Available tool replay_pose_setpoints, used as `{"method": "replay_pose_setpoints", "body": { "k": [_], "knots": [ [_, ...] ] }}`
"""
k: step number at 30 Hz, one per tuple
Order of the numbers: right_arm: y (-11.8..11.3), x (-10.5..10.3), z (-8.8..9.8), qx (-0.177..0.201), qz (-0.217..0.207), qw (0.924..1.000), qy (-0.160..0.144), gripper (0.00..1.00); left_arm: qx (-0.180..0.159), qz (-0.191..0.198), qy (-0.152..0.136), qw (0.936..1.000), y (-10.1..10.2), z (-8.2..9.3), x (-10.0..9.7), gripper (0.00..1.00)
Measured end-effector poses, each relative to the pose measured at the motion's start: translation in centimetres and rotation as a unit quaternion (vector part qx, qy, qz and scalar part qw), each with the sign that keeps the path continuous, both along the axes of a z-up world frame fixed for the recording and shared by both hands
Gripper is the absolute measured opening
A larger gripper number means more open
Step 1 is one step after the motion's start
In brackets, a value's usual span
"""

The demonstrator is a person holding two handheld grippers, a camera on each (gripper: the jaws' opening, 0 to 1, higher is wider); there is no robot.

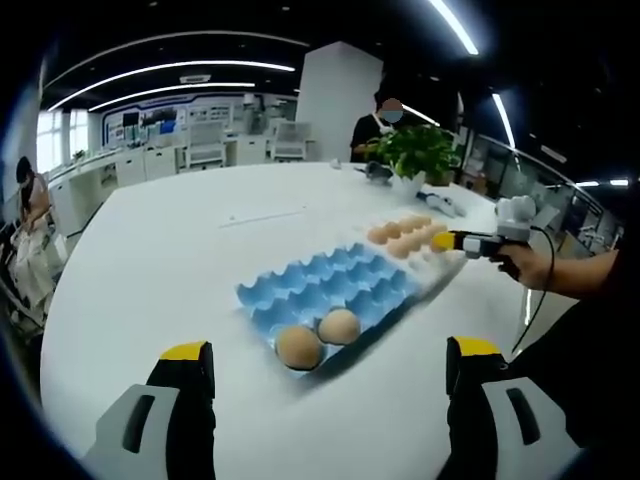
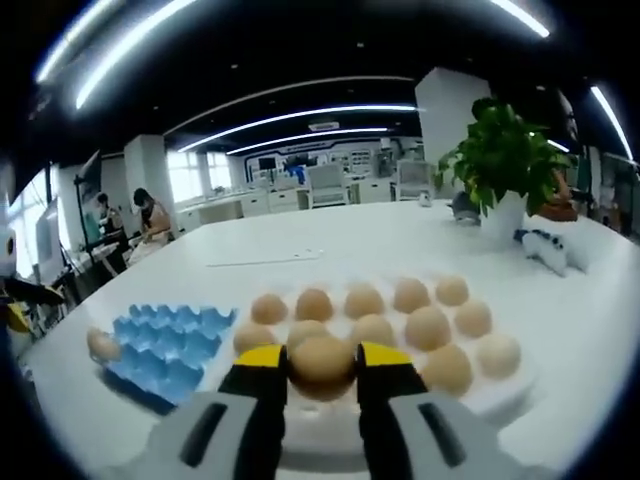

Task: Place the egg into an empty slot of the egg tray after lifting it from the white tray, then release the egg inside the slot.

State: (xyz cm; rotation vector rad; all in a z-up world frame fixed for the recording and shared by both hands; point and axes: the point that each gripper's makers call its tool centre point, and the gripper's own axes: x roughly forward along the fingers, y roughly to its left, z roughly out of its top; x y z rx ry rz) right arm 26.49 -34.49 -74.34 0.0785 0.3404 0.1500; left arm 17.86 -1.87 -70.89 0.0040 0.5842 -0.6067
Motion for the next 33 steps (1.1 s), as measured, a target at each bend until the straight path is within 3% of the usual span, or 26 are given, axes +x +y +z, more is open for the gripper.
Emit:
{"method": "replay_pose_setpoints", "body": {
  "k": [18,33],
  "knots": [
    [5.2,0.0,0.8,0.018,0.072,0.9972,-0.004,0.26,-0.002,0.001,0.000,1.0000,-0.1,0.0,-0.2,0.97],
    [11.3,-0.3,0.8,0.025,0.152,0.9881,0.000,0.26,-0.006,0.007,0.000,1.0000,0.1,0.1,-0.2,0.97]
  ]
}}
